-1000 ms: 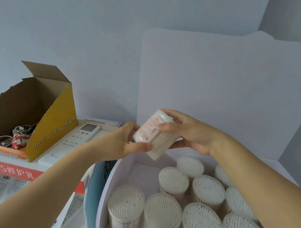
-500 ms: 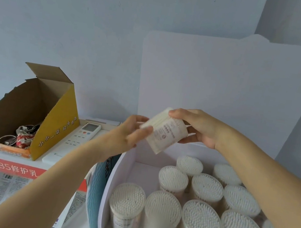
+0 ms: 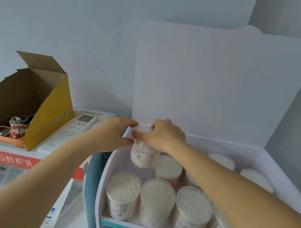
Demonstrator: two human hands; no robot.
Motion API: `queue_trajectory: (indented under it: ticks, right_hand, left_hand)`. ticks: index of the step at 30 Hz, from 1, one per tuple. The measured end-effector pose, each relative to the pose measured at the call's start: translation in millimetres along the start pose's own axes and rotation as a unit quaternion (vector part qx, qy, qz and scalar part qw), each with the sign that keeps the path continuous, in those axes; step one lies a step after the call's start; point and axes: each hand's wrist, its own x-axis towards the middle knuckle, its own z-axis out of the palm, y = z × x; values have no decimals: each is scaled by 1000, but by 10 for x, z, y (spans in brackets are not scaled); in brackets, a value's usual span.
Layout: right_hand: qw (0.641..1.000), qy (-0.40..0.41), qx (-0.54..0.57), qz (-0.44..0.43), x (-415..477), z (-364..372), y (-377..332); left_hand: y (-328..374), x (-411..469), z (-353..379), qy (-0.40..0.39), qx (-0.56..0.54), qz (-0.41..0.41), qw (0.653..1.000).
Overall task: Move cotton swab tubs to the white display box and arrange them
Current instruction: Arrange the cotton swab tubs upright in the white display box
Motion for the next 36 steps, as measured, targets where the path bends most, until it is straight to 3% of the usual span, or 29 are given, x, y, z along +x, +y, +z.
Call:
queue_trajectory:
  ticks: [10,15,24,30,36]
  right_hand:
    - [997,-18,-71,-11,18,325,-71]
    - [987,-126,-98,22,66,526,40]
    - [989,-112,-88,30,234,-396,824]
    - [957,-248,-135,59,-81,-469,1320]
    - [977,-166,-131,39,-231,-160,1414]
  left_hand:
    - [-129,-115,-8,-8,-17,-7,1000]
    - [-184,-136,17,-28,-16,-19,999]
    - [136,22,102,-24,8,35,999]
    - [548,293,434,-100,13,80,992]
    - [853,535,832,-154,57,92,982]
